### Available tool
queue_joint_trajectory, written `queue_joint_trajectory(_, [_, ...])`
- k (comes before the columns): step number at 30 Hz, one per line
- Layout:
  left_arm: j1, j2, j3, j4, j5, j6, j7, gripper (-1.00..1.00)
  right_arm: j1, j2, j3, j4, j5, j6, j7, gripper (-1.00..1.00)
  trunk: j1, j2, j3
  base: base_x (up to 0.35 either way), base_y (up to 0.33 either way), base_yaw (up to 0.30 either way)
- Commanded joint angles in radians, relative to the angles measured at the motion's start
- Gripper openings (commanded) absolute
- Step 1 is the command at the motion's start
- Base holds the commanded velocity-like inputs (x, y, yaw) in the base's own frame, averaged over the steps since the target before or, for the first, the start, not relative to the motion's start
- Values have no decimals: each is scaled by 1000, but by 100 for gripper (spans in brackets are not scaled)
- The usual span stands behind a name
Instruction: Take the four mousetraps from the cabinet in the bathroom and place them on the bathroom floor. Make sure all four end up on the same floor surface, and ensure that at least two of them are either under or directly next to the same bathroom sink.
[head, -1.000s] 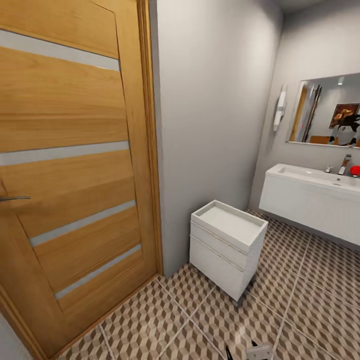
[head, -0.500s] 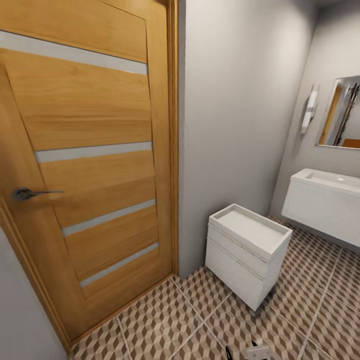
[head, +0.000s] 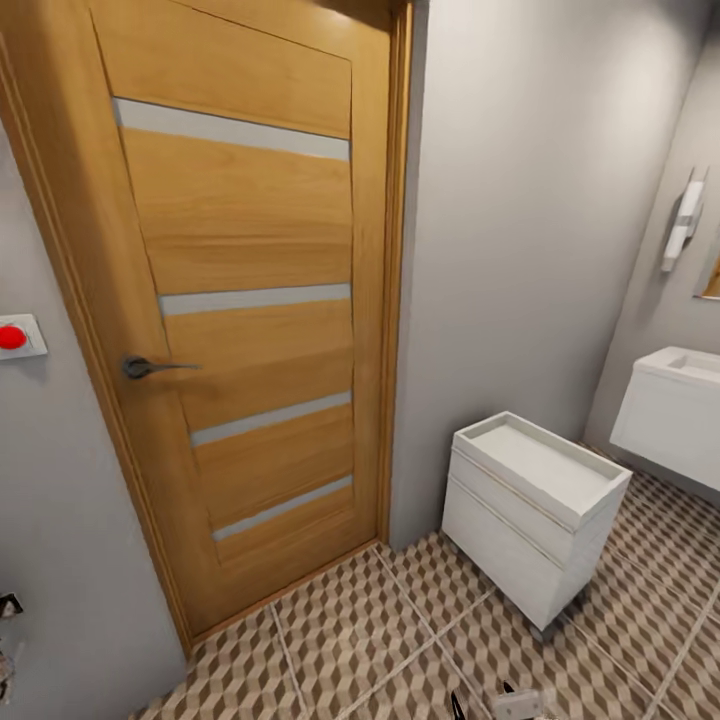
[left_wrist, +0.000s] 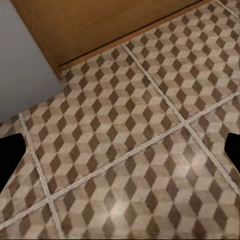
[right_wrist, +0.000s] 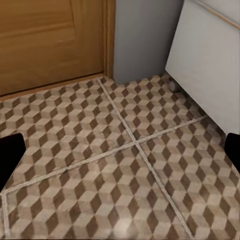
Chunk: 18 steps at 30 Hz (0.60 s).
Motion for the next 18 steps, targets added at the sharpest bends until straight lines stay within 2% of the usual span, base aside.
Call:
queue_joint_trajectory(1, [-1, 0, 0, 1, -1, -3, 2, 100, 0, 0, 1, 1, 4, -3, -3, 100, -1, -1, -1, -331, 0, 255])
queue_joint_trajectory(12, [-1, 0, 0, 1, -1, -3, 2, 100, 0, 0, 1, 0, 4, -3, -3, 100, -1, -1, 5, -329, 0, 262])
queue_joint_trajectory(18, [-1, 0, 1, 1, -1, -3, 2, 100, 0, 0, 1, 0, 4, -3, -3, 100, -1, -1, 7, -91, 0, 280])
